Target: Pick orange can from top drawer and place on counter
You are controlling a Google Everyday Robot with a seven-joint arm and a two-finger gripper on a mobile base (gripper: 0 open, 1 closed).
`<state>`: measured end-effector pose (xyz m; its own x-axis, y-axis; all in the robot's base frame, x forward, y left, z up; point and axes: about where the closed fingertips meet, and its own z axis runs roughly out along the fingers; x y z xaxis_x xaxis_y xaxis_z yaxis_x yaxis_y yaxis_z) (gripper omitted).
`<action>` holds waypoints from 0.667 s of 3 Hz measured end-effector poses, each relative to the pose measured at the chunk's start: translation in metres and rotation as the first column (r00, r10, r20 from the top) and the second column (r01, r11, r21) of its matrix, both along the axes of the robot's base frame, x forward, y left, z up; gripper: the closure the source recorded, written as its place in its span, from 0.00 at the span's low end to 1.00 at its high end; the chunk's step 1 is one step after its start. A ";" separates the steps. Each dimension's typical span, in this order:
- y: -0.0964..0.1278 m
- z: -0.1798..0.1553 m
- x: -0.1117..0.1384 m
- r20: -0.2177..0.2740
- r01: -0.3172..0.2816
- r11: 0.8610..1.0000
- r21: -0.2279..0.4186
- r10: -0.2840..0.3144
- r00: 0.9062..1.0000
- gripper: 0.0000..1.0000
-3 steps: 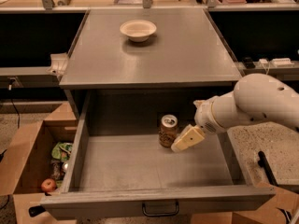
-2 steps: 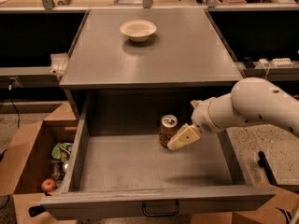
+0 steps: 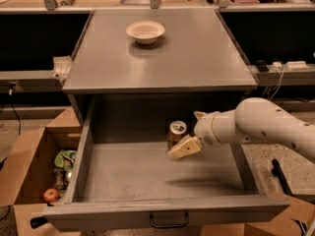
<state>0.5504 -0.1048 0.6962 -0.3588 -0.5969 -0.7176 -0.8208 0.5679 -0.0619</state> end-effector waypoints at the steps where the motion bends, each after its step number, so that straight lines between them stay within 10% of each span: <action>1: 0.005 -0.015 0.009 0.024 0.023 0.999 0.043 -0.024 0.999 0.03; 2: 0.009 -0.021 0.015 0.036 0.029 0.998 0.060 -0.031 0.999 0.26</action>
Offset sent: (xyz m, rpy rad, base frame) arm 0.0236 0.0097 -0.0279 0.0790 -0.0529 -0.0452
